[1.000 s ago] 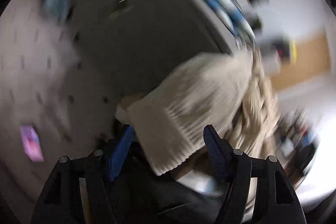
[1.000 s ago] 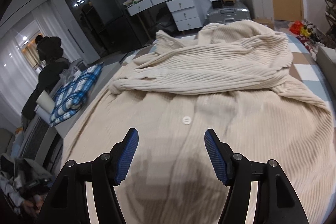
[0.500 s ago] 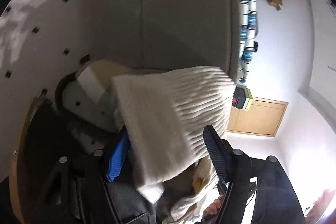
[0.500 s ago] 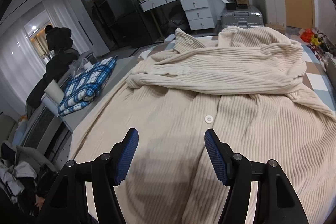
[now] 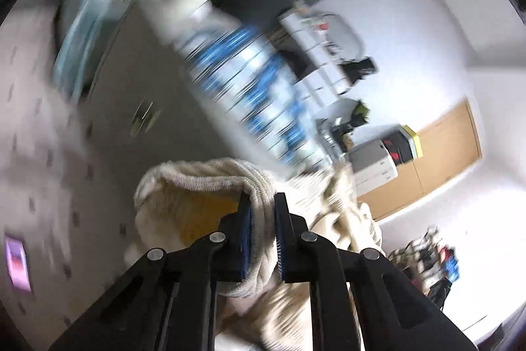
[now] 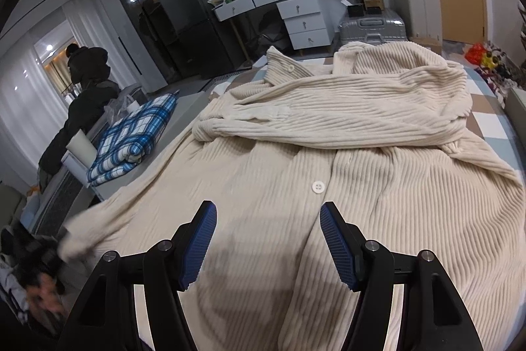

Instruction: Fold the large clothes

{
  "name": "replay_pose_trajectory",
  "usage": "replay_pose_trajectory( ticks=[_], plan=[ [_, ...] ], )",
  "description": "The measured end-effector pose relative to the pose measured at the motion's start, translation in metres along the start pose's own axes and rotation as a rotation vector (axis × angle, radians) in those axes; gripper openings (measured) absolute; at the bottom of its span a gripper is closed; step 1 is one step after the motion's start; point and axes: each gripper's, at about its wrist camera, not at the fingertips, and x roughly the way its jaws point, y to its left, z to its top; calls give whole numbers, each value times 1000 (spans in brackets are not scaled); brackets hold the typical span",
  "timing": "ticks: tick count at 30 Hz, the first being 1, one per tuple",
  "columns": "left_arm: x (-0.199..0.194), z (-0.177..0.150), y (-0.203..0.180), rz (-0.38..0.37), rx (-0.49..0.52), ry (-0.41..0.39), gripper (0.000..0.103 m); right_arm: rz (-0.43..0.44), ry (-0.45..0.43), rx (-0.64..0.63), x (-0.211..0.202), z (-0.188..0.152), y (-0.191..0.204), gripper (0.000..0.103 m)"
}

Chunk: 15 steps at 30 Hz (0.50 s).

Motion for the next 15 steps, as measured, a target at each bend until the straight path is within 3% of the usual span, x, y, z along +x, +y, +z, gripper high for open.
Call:
replay_pose_trajectory(
  ticks=[4,7,10,15],
  plan=[
    [18,28,-102,-99,281,-42,7,6,-21,25,-3,0,-4,66],
    [56,39,-184,-183,460,-13,7,-5,-41,41,-12,-3,-10,66],
    [103,34,-266,-265,675,11,6,-41,-75,77,-30,-7,-23,66],
    [175,2,-368,-389,895,80,6,-146,-129,169,-64,-16,-56,66]
  ],
)
